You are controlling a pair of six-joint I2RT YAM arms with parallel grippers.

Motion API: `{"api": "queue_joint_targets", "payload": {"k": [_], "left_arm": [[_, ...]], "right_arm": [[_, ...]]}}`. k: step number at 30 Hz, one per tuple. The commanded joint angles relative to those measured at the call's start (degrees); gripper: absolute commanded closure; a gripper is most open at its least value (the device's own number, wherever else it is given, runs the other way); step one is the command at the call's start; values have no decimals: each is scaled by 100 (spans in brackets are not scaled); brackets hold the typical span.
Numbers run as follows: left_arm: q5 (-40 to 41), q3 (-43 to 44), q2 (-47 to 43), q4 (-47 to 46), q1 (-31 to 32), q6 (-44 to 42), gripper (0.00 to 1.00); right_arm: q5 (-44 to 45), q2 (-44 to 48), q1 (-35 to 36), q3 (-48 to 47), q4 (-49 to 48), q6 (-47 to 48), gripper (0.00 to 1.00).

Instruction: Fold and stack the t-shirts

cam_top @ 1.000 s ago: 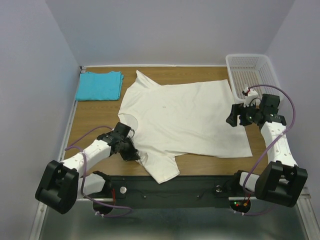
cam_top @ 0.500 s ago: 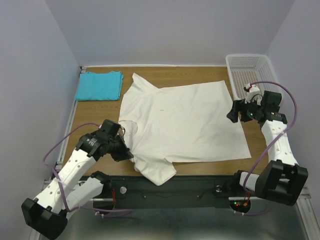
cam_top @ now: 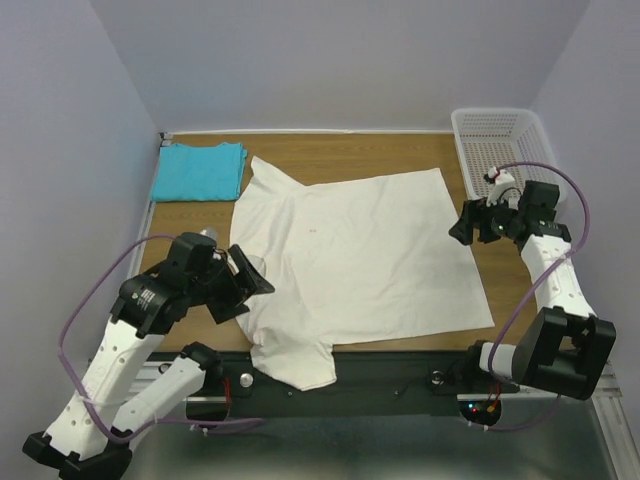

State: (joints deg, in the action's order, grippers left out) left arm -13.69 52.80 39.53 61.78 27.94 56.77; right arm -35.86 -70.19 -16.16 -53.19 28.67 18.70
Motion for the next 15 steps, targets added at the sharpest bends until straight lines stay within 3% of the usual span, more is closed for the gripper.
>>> {"api": "queue_joint_targets", "payload": {"k": [1,3,6,7,10,13,15], "left_arm": [[463,1153,204,-525,18,-569,15],[779,1286,423,-858,9,-789,15],[1182,962,757,-2210,1,-1413,14],[1280,848,880,-3084,-43,-1676,14],[1685,715,1731,-4510,-323,-2696,12],[1159,819,2786,-5934,-1149,-3461,12],[888,1354,3743,-6299,-1589,-3742,12]], "right_arm": [[-553,-205,-36,-297,-212,213,16],[-913,-485,-19,-437,-134,309,16],[-1099,-1021,227,-894,-45,319,16],[-1047,-1179,341,-1034,-28,301,16],[-748,-2013,702,-1920,-1,38,16],[-432,-3007,808,-3080,7,-471,18],[-177,-3481,895,-3947,42,-805,19]]}}
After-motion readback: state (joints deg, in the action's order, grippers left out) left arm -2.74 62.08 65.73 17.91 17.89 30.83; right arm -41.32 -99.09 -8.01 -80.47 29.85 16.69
